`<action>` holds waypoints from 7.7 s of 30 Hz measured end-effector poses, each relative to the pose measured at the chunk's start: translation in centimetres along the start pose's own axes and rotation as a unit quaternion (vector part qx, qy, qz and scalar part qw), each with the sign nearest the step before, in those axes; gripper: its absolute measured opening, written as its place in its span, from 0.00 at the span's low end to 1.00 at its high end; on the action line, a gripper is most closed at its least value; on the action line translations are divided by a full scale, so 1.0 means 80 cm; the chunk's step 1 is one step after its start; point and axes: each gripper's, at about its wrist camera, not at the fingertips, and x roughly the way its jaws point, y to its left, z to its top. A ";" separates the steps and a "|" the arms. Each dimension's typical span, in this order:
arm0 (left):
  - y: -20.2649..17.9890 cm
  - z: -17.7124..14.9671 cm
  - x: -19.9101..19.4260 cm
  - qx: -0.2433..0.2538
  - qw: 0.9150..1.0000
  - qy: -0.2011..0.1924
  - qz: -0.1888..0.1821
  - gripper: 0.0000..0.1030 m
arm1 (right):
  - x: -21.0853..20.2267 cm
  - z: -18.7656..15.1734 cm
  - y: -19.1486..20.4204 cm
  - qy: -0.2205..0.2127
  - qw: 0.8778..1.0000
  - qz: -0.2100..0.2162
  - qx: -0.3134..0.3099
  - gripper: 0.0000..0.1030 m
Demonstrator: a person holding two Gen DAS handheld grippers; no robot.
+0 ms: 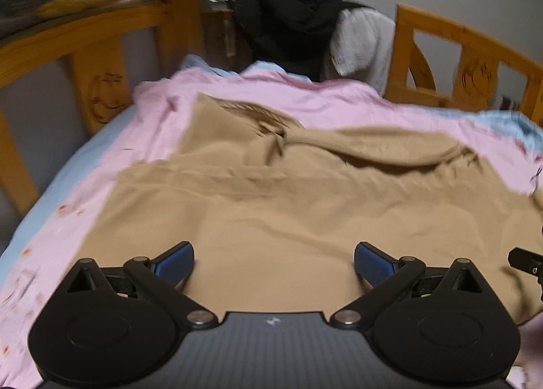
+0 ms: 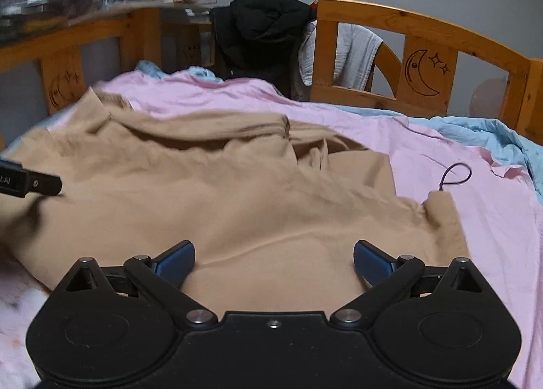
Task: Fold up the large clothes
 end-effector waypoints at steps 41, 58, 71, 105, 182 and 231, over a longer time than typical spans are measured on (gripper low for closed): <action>0.172 -0.068 -0.016 -0.372 0.925 0.052 -0.053 0.99 | -0.047 -0.039 0.032 0.043 0.999 0.016 -0.024 0.99; 0.132 -0.074 -0.002 -0.297 0.954 -0.005 -0.045 0.94 | -0.053 -0.035 0.026 0.005 1.000 -0.001 -0.002 0.99; 0.144 -0.057 0.007 -0.341 0.939 -0.007 -0.037 0.39 | 0.012 0.026 0.061 -0.068 0.996 -0.025 -0.055 0.99; -0.236 0.060 -0.092 0.284 0.945 -0.045 -0.153 0.02 | -0.031 0.040 -0.160 -0.035 0.881 0.310 0.356 0.96; -0.148 0.027 -0.003 -0.003 0.988 0.091 -0.122 0.90 | 0.003 0.001 -0.183 0.039 0.972 0.124 0.196 0.14; -0.173 0.001 0.031 0.052 0.984 0.108 -0.131 0.97 | 0.013 -0.009 -0.097 0.047 0.998 0.004 0.028 0.66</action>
